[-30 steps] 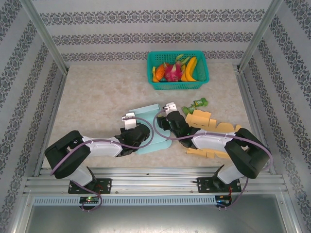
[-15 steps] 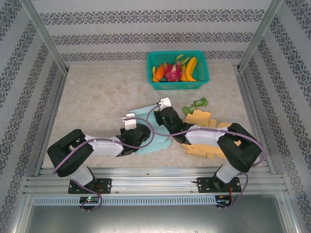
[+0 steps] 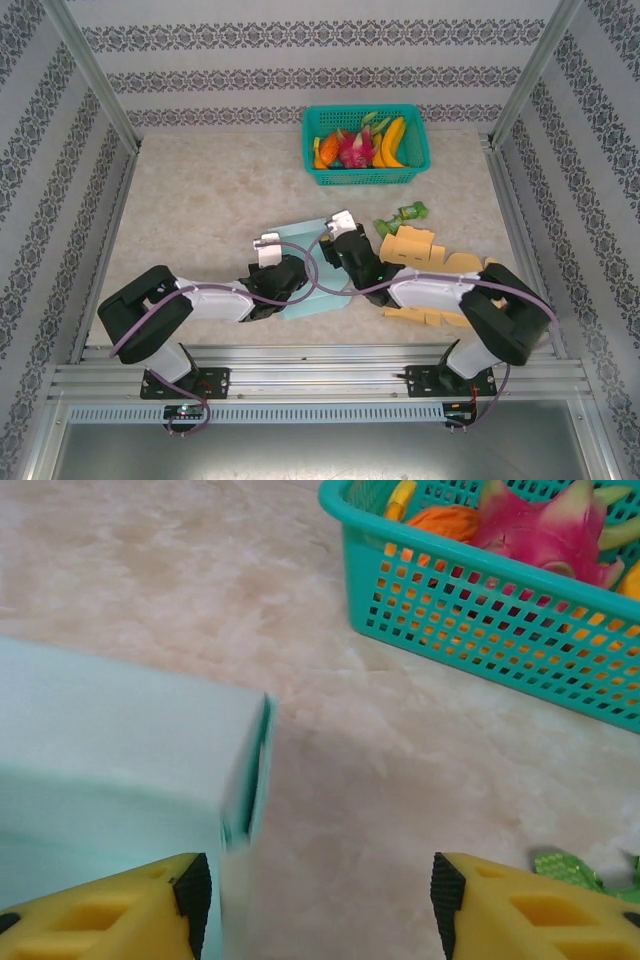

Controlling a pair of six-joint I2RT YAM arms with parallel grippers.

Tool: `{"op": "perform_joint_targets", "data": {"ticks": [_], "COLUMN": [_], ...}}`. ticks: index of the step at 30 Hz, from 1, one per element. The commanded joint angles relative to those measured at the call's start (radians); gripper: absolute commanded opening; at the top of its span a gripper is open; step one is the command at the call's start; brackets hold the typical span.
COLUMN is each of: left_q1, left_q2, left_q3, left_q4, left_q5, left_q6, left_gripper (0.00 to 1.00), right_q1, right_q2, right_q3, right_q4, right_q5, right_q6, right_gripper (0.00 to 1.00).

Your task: Fold the paper box

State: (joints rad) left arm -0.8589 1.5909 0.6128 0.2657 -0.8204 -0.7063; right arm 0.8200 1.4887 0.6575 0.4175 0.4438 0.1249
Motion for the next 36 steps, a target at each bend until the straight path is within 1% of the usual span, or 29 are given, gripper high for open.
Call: {"op": "perform_joint_targets", "data": {"ticks": [1,3,6,7,9,13,16,20,24,29,33,35,36], "left_q1": [0.026,0.033,0.04,0.04,0.041,0.041,0.041,0.041,0.041,0.041,0.041,0.041,0.041], "left_q2": [0.024,0.031,0.055,0.065,0.096,0.148,0.2,0.263,0.295,0.308,0.301,0.284,0.269], "left_q3": [-0.011,-0.015,-0.027,-0.036,-0.071,-0.121,-0.133,-0.134,-0.152,-0.141,-0.137,-0.137,-0.138], "left_q4": [0.082,0.115,0.211,0.265,0.414,0.61,0.704,0.779,0.85,0.839,0.827,0.813,0.8], "left_q5": [-0.008,0.007,0.043,0.06,0.134,0.235,0.265,0.292,0.324,0.332,0.356,0.377,0.393], "left_q6": [0.061,0.097,0.189,0.225,0.307,0.387,0.425,0.451,0.469,0.475,0.473,0.469,0.465], "left_gripper": [0.0,0.0,0.0,0.0,0.0,0.0,0.0,0.0,0.0,0.0,0.08,0.22,0.28], "right_q1": [-0.005,-0.007,-0.026,-0.036,-0.077,-0.147,-0.162,-0.164,-0.166,-0.166,-0.165,-0.163,-0.16], "right_q2": [-0.149,-0.226,-0.343,-0.356,-0.378,-0.332,-0.28,-0.21,-0.153,-0.127,-0.127,-0.125,-0.124], "right_q3": [-0.051,-0.073,-0.1,-0.101,-0.088,-0.054,-0.043,-0.049,-0.079,-0.143,-0.2,-0.217,-0.225], "right_q4": [-0.084,-0.147,-0.191,-0.194,-0.202,-0.185,-0.145,-0.106,-0.068,-0.019,0.045,0.059,0.066], "right_q5": [-0.156,-0.178,-0.206,-0.218,-0.259,-0.322,-0.343,-0.323,-0.289,-0.246,-0.231,-0.215,-0.206], "right_q6": [0.086,0.113,0.158,0.168,0.198,0.222,0.226,0.216,0.204,0.198,0.196,0.194,0.192], "right_gripper": [0.65,0.65,0.67,0.67,0.67,0.67,0.67,0.66,0.66,0.65,0.64,0.64,0.64]}}
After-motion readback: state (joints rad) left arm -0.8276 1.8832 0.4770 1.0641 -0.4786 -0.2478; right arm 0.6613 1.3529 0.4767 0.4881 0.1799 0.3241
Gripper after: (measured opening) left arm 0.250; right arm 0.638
